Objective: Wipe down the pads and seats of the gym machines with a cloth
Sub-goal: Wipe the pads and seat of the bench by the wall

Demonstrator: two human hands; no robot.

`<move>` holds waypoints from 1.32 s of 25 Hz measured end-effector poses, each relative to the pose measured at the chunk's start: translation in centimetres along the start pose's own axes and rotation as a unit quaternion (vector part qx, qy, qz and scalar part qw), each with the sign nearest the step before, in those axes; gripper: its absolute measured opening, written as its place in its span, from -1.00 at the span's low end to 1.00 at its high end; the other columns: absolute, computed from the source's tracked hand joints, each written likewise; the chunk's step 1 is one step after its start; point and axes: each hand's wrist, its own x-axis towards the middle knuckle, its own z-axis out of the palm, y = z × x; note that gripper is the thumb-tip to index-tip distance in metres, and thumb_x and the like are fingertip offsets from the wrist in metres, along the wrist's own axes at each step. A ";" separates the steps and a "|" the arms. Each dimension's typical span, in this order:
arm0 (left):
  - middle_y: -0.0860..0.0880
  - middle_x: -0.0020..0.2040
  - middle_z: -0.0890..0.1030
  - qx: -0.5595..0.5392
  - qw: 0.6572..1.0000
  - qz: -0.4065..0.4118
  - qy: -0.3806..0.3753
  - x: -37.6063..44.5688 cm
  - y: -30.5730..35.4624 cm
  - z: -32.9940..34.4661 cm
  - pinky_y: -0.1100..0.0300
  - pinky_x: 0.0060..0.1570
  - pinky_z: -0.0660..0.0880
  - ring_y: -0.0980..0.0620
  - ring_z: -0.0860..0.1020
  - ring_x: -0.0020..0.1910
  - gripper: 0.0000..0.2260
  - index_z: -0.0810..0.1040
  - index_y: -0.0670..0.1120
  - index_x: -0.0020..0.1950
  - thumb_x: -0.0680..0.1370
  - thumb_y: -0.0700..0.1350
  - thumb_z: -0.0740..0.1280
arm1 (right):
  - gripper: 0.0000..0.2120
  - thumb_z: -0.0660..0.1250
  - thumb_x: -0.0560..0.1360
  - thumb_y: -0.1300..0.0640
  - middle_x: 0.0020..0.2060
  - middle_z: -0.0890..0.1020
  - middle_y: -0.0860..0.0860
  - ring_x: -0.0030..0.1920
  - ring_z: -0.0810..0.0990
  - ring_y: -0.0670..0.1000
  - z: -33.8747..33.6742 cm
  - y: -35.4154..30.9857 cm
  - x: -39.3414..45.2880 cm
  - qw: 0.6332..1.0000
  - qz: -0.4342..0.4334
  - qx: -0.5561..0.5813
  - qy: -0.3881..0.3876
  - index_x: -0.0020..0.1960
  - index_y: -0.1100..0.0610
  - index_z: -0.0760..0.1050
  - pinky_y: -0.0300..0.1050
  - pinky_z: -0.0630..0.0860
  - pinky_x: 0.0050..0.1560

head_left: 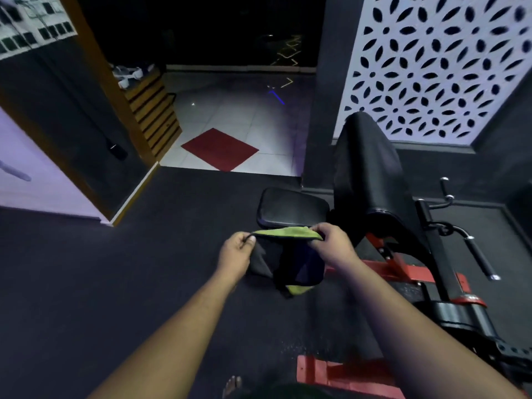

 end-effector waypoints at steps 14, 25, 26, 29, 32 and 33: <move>-0.04 -0.35 0.53 -0.083 0.989 -0.068 -0.099 6.9 0.7 -6.3 0.18 -0.33 0.37 0.01 0.45 -0.31 -0.67 0.48 -0.11 -0.28 0.57 0.05 0.43 | -0.80 0.47 0.52 0.16 -0.22 0.62 0.00 -0.22 0.60 -0.09 4.6 -3.5 -2.2 0.974 0.120 0.160 0.104 0.11 0.02 0.55 -0.16 0.53 -0.18; -0.03 -0.01 0.72 -0.133 0.956 0.041 -0.258 3.4 2.3 -3.2 0.28 0.05 0.55 0.09 0.64 0.00 -0.72 0.66 -0.12 0.14 0.55 -0.43 0.34 | -0.82 0.40 0.55 0.30 -0.22 0.72 0.01 -0.26 0.69 -0.08 5.3 -7.7 -2.6 0.973 0.027 0.229 -0.003 0.07 0.07 0.57 -0.13 0.56 -0.27; -0.04 -0.01 0.72 -0.132 0.955 0.048 -0.262 3.3 2.4 -3.1 0.27 0.07 0.54 0.08 0.64 0.01 -0.70 0.66 -0.10 0.13 0.55 -0.44 0.35 | -0.89 0.46 0.51 0.20 -0.24 0.73 -0.01 -0.27 0.69 -0.08 5.5 -7.5 -2.3 0.984 0.023 0.175 0.035 -0.02 0.02 0.60 -0.09 0.58 -0.24; -0.08 0.04 0.72 -0.145 0.951 0.048 -0.268 3.1 2.5 -2.5 0.24 0.12 0.55 0.06 0.65 0.05 -0.70 0.66 -0.12 0.15 0.55 -0.44 0.35 | -0.76 0.43 0.33 -0.23 -0.25 0.71 -0.11 -0.20 0.69 -0.09 5.8 -6.7 -1.6 0.995 0.011 0.022 0.094 -0.09 -0.13 0.57 -0.05 0.62 -0.14; -0.09 0.12 0.71 -0.145 0.960 0.040 -0.236 3.2 2.3 -2.1 0.25 0.18 0.54 0.04 0.65 0.15 -0.72 0.64 -0.19 0.24 0.56 -0.40 0.37 | -0.68 0.37 0.33 -0.33 -0.26 0.69 -0.13 -0.18 0.66 -0.08 5.4 -6.6 -1.6 0.990 0.008 -0.068 0.122 -0.14 -0.11 0.53 -0.07 0.59 -0.16; -0.08 0.14 0.70 -0.141 0.964 0.039 -0.222 3.5 2.2 -2.1 0.27 0.19 0.53 0.04 0.63 0.18 -0.72 0.63 -0.18 0.26 0.57 -0.38 0.38 | -0.70 0.39 0.35 -0.32 -0.27 0.68 -0.13 -0.18 0.66 -0.07 5.3 -6.7 -1.7 0.989 0.004 -0.085 0.125 -0.18 -0.10 0.51 -0.09 0.58 -0.17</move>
